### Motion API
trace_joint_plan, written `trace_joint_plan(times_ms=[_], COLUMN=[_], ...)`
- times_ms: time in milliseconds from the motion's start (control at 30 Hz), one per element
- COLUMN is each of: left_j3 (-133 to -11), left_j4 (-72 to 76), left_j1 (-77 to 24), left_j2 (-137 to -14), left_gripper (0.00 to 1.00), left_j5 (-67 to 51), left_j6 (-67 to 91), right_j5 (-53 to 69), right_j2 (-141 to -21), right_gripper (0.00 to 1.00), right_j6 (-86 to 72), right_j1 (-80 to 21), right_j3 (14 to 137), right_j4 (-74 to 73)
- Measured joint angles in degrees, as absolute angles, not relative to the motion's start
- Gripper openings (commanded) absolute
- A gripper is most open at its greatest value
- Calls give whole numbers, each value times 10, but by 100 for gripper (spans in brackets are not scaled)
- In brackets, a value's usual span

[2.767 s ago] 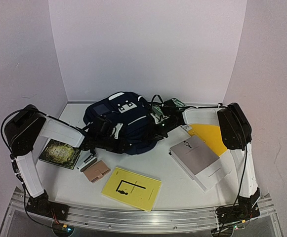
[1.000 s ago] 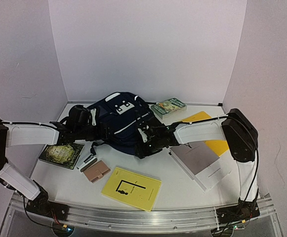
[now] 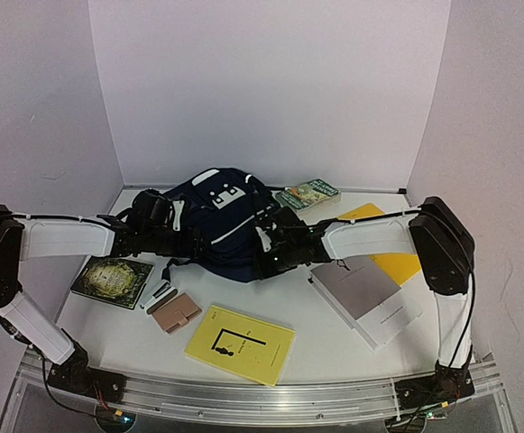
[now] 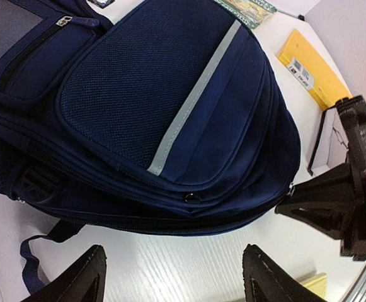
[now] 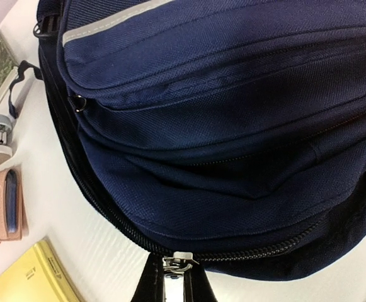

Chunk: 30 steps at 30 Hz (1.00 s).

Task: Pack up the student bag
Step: Unzip the student bag at the center of the board.

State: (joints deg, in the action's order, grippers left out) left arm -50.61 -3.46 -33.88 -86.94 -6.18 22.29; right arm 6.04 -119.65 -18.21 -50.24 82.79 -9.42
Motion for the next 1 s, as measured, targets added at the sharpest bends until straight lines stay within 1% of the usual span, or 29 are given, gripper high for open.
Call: trace_joint_plan(times_ms=[400, 600, 700, 767, 867, 967, 1000], left_j3=[-525, -579, -608, -619, -626, -626, -626], left_j4=[-29, -31, -30, -30, -29, -27, -26], left_j1=[-339, -379, -395, -399, -400, -399, -398], left_j2=[-932, -1005, -1047, -1067, -1089, -1092, -1093], left_gripper=[64, 59, 53, 44, 20, 3, 1], left_j5=[-179, -185, -180, -174, -164, -144, -139], left_j6=[16, -88, -117, -128, -144, -152, -153], right_j5=[169, 195, 211, 222, 240, 257, 262], right_j2=[-1187, -1187, -1187, -1187, -1187, -1187, -1187], right_gripper=[0, 0, 0, 0, 0, 0, 0], right_j6=[-152, -154, -158, -161, -164, -164, -164], right_j1=[-461, -456, -451, -445, -433, -421, -417], right_j3=[817, 818, 818, 818, 818, 816, 816], right_j4=[-97, -99, -100, -100, -104, -104, -104])
